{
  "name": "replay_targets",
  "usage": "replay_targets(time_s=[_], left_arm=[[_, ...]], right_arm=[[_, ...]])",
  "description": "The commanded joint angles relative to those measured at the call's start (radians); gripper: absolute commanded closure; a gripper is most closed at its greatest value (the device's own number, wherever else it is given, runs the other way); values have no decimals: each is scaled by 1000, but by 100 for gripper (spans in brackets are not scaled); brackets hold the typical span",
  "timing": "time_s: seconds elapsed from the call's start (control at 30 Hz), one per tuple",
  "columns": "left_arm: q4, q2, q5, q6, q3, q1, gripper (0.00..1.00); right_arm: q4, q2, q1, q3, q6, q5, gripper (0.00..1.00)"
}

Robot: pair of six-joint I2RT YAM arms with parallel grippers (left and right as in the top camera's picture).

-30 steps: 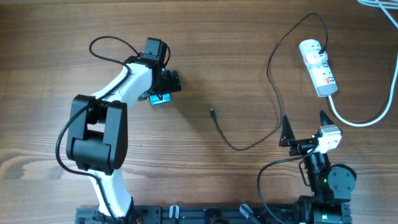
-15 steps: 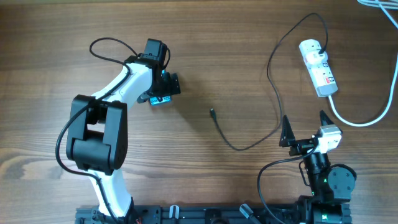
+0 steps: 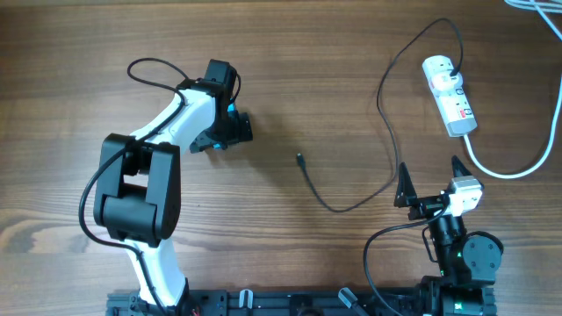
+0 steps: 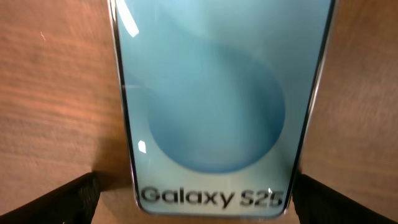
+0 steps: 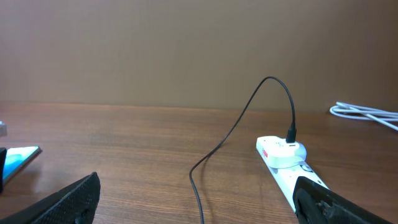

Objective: Plug charger to phone and switch on socket

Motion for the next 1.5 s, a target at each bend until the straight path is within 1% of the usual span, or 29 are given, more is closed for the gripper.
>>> replay_targets(time_s=[0.0, 0.37, 0.6, 0.67, 0.8, 0.87, 0.93, 1.1, 1.17, 1.33, 1.47], left_arm=[[50, 24, -113, -13, -21, -1, 0], [247, 24, -121, -13, -21, 1, 0], [259, 24, -115, -14, -21, 1, 0], [246, 24, -76, -14, -21, 1, 0], [225, 24, 70, -13, -21, 1, 0], [222, 24, 86, -13, -21, 1, 0], [223, 24, 46, -14, -21, 1, 0], [235, 24, -184, -14, -21, 5, 0], [237, 24, -226, -14, -21, 9, 0], [228, 24, -216, -18, -23, 21, 0], [200, 24, -140, -18, -25, 21, 0]], right_arm=[[3, -7, 0, -1, 13, -9, 0], [3, -7, 0, -1, 12, -9, 0], [3, -7, 0, -1, 13, -9, 0], [3, -7, 0, -1, 13, -9, 0], [3, -7, 0, -1, 13, -9, 0], [3, -7, 0, -1, 13, -9, 0], [3, -7, 0, -1, 13, -9, 0], [3, -7, 0, -1, 13, -9, 0], [3, -7, 0, -1, 12, -9, 0], [3, -7, 0, -1, 13, -9, 0], [3, -7, 0, -1, 12, -9, 0]])
